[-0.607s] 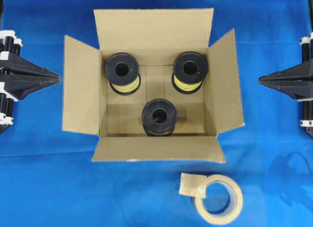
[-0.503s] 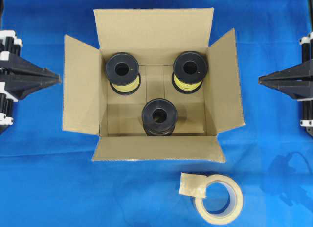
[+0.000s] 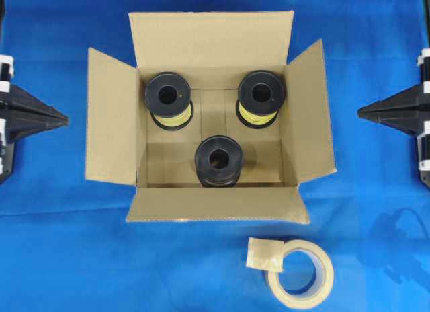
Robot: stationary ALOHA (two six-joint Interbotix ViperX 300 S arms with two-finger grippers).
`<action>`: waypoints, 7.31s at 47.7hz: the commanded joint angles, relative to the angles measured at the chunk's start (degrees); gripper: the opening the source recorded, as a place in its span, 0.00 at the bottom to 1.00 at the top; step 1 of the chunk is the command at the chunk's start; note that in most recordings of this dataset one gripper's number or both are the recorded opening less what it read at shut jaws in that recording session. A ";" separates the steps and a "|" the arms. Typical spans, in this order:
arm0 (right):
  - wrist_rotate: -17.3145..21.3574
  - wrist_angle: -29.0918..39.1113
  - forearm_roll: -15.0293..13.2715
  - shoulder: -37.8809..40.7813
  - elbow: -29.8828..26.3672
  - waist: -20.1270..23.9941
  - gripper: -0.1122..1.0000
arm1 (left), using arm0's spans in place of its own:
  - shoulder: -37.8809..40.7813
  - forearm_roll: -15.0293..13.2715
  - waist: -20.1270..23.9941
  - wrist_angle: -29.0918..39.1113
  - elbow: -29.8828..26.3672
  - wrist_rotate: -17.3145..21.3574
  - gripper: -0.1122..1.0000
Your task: Close the cardboard box.
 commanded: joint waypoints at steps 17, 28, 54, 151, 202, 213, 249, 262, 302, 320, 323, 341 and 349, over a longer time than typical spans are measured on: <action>1.67 -13.80 3.25 13.27 6.33 -0.44 0.10 | 8.70 -0.09 0.35 -14.59 8.26 -2.90 0.10; 1.76 -20.83 3.43 21.45 6.33 -0.44 0.10 | 12.30 -0.09 0.35 -18.72 8.70 -3.08 0.10; 0.88 -25.22 3.08 29.53 -1.41 -0.35 0.10 | 23.12 -0.09 0.53 -31.11 2.02 -0.79 0.10; 1.58 -32.61 3.16 53.26 -14.77 -0.88 0.10 | 68.12 0.00 11.60 -39.64 -34.45 7.73 0.10; 1.58 -31.20 3.16 50.80 -15.21 -0.35 0.10 | 74.62 0.09 13.01 -39.55 -35.86 7.91 0.10; 1.58 -24.87 3.16 40.78 -15.73 2.37 0.10 | 74.44 0.09 13.10 -39.29 -35.24 7.91 0.10; 0.88 -26.10 2.55 37.09 -12.57 29.00 0.10 | 74.27 0.00 13.01 -39.29 -34.28 7.73 0.10; 0.97 -27.51 2.81 40.78 -12.13 28.30 0.10 | 74.27 0.00 13.01 -39.20 -34.19 7.21 0.10; 1.58 -18.90 7.21 39.02 -9.49 5.71 0.10 | 74.18 0.00 11.95 -39.29 -34.19 7.12 0.10; 1.67 -18.37 8.09 45.44 -10.63 5.01 0.10 | 74.00 0.00 11.78 -39.11 -34.45 7.03 0.10; 1.67 -18.28 8.09 45.44 -10.72 5.10 0.10 | 73.39 0.00 11.60 -38.67 -34.45 7.03 0.10; 1.58 -18.54 8.09 45.44 -10.90 5.10 0.10 | 61.61 0.00 12.39 -25.66 -38.06 8.61 0.10; 1.49 -18.90 8.00 45.44 -10.99 5.01 0.10 | 59.24 0.09 16.17 -20.65 -41.04 10.63 0.10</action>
